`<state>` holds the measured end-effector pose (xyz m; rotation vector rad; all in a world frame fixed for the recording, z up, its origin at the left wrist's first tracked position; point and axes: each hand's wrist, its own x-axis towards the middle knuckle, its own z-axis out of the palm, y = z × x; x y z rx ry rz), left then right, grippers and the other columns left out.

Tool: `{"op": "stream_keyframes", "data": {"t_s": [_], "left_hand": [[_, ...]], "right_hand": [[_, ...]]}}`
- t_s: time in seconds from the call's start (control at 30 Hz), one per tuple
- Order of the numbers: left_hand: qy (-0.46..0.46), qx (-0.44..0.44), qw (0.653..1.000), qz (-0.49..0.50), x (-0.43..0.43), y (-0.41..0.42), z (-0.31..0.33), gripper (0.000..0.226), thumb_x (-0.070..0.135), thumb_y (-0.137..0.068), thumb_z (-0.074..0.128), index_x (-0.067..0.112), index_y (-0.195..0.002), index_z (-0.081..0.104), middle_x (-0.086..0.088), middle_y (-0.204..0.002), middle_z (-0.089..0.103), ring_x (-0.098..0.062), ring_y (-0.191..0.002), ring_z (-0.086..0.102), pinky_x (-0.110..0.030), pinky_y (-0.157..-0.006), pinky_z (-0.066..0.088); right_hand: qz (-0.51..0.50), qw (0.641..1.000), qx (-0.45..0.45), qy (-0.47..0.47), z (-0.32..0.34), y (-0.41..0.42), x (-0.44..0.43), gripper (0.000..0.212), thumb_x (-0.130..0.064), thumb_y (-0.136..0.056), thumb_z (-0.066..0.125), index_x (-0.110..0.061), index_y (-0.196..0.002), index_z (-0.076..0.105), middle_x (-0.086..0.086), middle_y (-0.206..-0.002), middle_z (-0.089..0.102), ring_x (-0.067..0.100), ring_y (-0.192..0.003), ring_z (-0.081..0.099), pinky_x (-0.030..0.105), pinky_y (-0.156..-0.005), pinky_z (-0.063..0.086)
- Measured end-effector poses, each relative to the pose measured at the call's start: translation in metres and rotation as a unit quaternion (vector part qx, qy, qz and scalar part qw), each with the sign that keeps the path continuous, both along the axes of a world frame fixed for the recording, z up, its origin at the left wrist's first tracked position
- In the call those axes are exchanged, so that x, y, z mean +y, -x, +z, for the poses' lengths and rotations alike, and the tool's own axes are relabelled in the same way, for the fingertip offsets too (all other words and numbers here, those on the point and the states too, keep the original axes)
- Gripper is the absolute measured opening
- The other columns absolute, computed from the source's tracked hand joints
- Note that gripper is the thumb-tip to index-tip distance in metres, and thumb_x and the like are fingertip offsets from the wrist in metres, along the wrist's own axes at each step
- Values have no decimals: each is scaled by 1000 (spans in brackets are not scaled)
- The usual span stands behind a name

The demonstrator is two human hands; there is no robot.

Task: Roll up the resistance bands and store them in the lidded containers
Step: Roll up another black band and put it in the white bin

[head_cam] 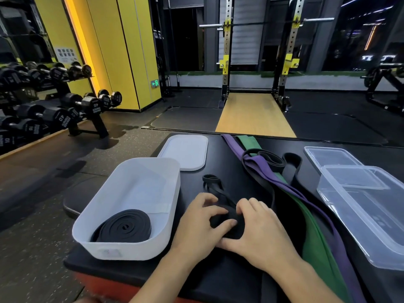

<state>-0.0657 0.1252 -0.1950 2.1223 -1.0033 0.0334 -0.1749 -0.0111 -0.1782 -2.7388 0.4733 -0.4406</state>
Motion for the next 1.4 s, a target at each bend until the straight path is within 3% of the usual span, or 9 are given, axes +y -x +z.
{"op": "stream_keyframes", "data": {"t_s": [0.1, 0.23, 0.43, 0.6, 0.83, 0.97, 1.1, 1.27, 1.4], "left_hand": [[-12, -14, 1000, 11, 0, 2, 2, 59, 85, -68, 65, 43, -108, 76, 31, -119, 42, 5, -116, 40, -13, -98, 36], [-59, -57, 997, -8, -1, 4, 4, 69, 90, -61, 62, 42, -110, 66, 29, -114, 44, -1, -109, 40, -18, -93, 41], [-64, -68, 995, -33, 0, 6, 5, 56, 75, -69, 64, 40, -113, 58, 29, -117, 43, -2, -112, 41, -22, -97, 42], [-74, -64, 992, -74, 2, 6, 7, 57, 61, -74, 61, 40, -127, 59, 31, -123, 40, 3, -119, 39, -25, -102, 44], [-72, -65, 993, -70, 0, 8, 5, 54, 72, -75, 67, 42, -119, 60, 30, -120, 42, 3, -115, 43, -21, -94, 46], [-56, -41, 993, -95, 4, 10, 10, 44, 54, -71, 73, 39, -108, 56, 26, -118, 42, -2, -111, 49, -30, -87, 52], [-65, -17, 990, -122, 6, 13, 17, 49, 45, -68, 80, 32, -96, 41, 18, -111, 40, -11, -87, 50, -43, -74, 53], [-70, -2, 988, -135, 6, 14, 17, 51, 43, -68, 82, 27, -93, 39, 15, -108, 38, -14, -85, 49, -47, -74, 52], [-72, 5, 988, -134, 6, 13, 17, 52, 43, -68, 82, 28, -94, 39, 15, -110, 38, -14, -82, 47, -48, -73, 52]], "right_hand": [[32, 999, 19, -16, 0, 4, -6, 78, -93, -55, 57, -38, -109, 43, -21, -103, 40, 5, -101, 42, 27, -93, 39], [82, 994, 50, -44, 7, 14, -18, 63, -59, -70, 49, -40, -130, 42, -28, -111, 39, -1, -111, 40, 25, -105, 34], [30, 994, -26, -106, 0, 9, -29, 42, -11, -89, 59, -40, -118, 52, -22, -96, 63, -1, -96, 55, 15, -82, 41], [33, 988, -42, -147, -2, 8, -31, 35, -14, -88, 74, -40, -105, 59, -18, -90, 69, 5, -88, 63, 21, -76, 51], [24, 984, -60, -167, -6, 9, -32, 30, -13, -84, 77, -41, -88, 66, -16, -88, 70, 6, -87, 64, 24, -78, 53], [-21, 984, -84, -153, -7, 2, -25, 27, -15, -90, 68, -42, -97, 68, -21, -87, 66, 1, -94, 61, 31, -92, 52], [-44, 984, -98, -139, -4, -2, -21, 22, -32, -93, 71, -36, -115, 70, -28, -86, 63, -2, -94, 57, 39, -105, 44], [-47, 997, -9, -64, 8, -10, -17, 39, -48, -93, 65, -38, -131, 61, -21, -101, 60, 1, -97, 54, 31, -107, 35], [-102, 994, 29, -32, 17, -21, -10, 35, -51, -95, 56, -33, -124, 64, -14, -104, 60, 10, -103, 60, 33, -103, 36]]}}
